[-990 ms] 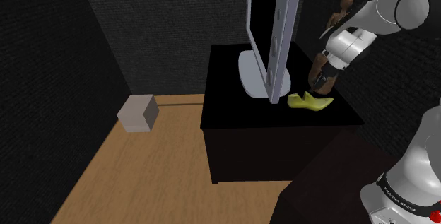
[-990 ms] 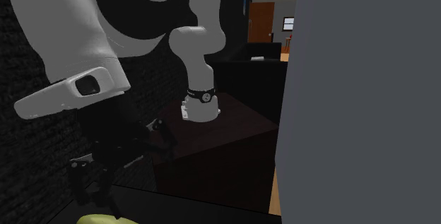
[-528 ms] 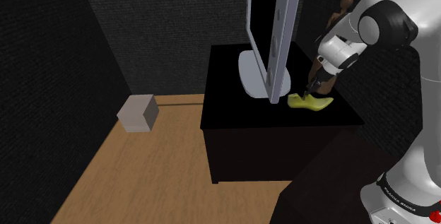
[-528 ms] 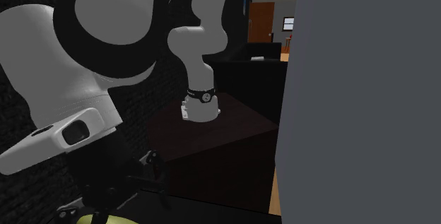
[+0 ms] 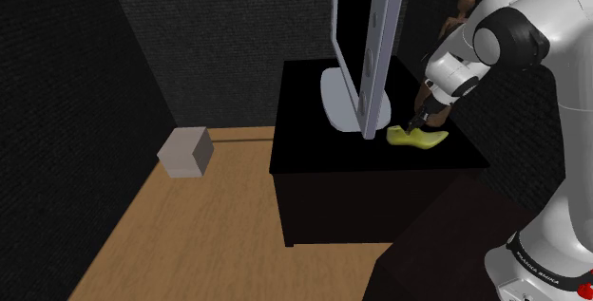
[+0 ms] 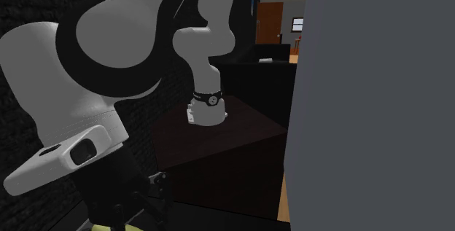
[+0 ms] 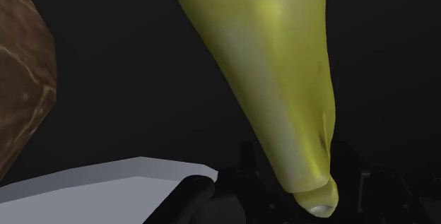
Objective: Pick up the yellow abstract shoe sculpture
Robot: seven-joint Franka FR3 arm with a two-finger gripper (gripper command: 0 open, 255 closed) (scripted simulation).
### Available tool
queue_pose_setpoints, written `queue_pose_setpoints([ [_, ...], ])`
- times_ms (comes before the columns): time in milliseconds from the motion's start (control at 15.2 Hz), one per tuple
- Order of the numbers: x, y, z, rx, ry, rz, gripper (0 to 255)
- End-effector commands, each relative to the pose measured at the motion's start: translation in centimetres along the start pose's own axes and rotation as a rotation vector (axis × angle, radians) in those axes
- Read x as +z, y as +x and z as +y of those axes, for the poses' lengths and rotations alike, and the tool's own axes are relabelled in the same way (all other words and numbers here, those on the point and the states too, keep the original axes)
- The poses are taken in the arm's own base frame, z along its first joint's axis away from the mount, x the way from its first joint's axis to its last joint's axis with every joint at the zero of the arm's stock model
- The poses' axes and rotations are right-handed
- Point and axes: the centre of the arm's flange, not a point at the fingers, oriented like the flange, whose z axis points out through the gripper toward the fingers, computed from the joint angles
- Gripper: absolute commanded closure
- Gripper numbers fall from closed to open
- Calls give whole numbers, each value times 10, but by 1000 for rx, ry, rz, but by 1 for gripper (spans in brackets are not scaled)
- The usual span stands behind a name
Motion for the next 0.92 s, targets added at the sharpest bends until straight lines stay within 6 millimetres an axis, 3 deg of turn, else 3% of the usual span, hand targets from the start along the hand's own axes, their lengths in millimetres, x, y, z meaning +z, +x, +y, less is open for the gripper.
queue_pose_setpoints([
  [0, 1, 0, 0, 0, 0, -1, 255],
  [330, 1, 0, 0, 0, 0, -1, 255],
  [858, -37, 18, -3, 0, 0, -1, 255],
])
